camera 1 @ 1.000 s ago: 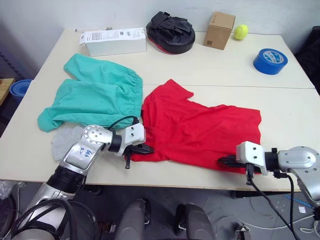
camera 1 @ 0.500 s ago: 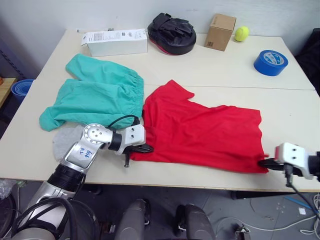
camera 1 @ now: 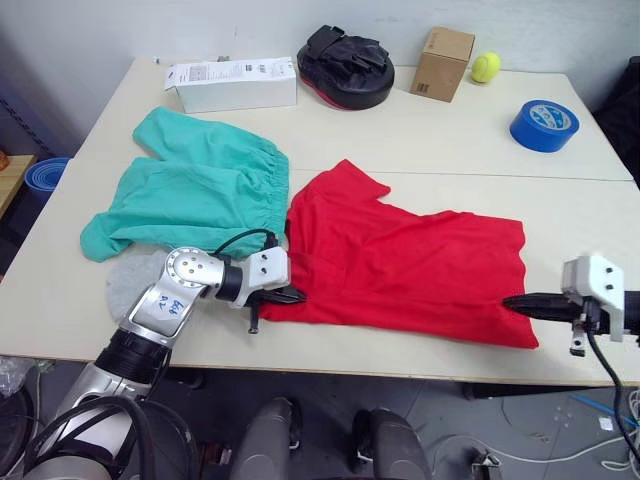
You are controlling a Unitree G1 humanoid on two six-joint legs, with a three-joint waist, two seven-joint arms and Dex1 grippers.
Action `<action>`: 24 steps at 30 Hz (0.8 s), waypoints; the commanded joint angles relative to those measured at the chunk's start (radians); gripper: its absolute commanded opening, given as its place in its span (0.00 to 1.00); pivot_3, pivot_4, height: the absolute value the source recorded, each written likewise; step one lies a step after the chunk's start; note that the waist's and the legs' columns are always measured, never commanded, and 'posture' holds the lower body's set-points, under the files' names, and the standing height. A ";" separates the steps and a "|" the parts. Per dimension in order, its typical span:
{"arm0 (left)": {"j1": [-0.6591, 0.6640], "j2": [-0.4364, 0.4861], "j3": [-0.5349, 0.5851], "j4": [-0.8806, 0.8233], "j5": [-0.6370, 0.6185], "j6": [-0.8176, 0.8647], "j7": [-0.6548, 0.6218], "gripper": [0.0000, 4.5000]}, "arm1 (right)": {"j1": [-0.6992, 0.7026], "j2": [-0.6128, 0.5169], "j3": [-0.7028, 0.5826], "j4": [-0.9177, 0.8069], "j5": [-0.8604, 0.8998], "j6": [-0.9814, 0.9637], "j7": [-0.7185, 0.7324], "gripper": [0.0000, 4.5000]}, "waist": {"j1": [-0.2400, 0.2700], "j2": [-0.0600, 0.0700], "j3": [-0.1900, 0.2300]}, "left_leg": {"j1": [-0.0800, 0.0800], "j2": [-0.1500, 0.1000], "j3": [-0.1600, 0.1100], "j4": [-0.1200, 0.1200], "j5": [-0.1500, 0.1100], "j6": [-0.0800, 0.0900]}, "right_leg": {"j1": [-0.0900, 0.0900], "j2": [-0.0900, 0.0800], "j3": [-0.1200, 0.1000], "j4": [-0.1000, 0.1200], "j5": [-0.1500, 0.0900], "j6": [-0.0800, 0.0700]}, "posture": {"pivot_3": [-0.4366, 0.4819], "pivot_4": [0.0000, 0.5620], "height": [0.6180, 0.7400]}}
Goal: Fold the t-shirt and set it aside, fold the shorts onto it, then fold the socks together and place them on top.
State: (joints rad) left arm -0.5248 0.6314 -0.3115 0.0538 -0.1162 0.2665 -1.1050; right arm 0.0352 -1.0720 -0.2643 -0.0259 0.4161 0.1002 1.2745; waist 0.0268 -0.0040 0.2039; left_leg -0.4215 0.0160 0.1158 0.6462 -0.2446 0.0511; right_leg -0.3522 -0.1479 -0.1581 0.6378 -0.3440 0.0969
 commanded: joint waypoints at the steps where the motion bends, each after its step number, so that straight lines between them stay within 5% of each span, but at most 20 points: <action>1: 0.010 -0.005 0.003 -0.002 0.011 0.008 0.004 0.00 | -0.018 0.037 0.061 -0.040 -0.056 -0.008 -0.043 0.00 | -0.001 0.000 0.000 | 0.000 0.000 0.000 0.000 0.000 0.000 | 0.000 0.000 0.000 0.000 0.000 0.000 | 0.48 0.27 1.00; 8: 0.015 0.004 0.005 -0.017 0.008 0.018 -0.007 0.00 | -0.056 0.038 0.145 0.099 -0.217 -0.076 -0.101 0.00 | -0.001 0.000 0.000 | 0.000 0.000 0.001 0.000 0.000 0.000 | -0.001 0.000 0.000 0.000 0.000 0.000 | 0.48 0.27 1.00; 17: 0.041 0.026 0.032 -0.025 0.000 0.018 -0.018 0.00 | -0.084 -0.045 0.029 0.395 -0.214 -0.249 -0.081 0.00 | -0.003 0.000 0.000 | 0.000 -0.001 0.001 0.000 0.000 0.000 | 0.001 0.000 0.000 -0.001 0.001 0.002 | 0.48 0.27 1.00; 20: 0.055 0.038 0.074 -0.074 -0.044 0.049 -0.028 0.00 | -0.086 -0.033 -0.046 0.297 -0.107 -0.223 -0.039 0.00 | -0.009 0.002 0.001 | 0.001 0.000 0.001 0.000 0.000 0.000 | 0.001 0.000 0.000 -0.001 0.001 0.002 | 0.48 0.27 1.00; 24: 0.083 0.087 0.142 -0.177 -0.115 0.093 -0.061 0.19 | 0.047 -0.043 -0.099 0.115 -0.082 -0.239 0.022 0.13 | -0.011 0.002 0.001 | 0.000 0.001 0.001 -0.002 0.000 -0.001 | -0.001 0.001 0.000 0.000 0.001 0.002 | 0.48 0.27 1.00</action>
State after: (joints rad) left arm -0.4458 0.6915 -0.2229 -0.0549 -0.1891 0.3468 -1.1472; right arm 0.0478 -1.0983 -0.3264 0.1609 0.3101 -0.1289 1.2678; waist 0.0158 -0.0023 0.2051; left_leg -0.4213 0.0170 0.1161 0.6443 -0.2448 0.0495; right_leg -0.3531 -0.1464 -0.1585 0.6378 -0.3430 0.0986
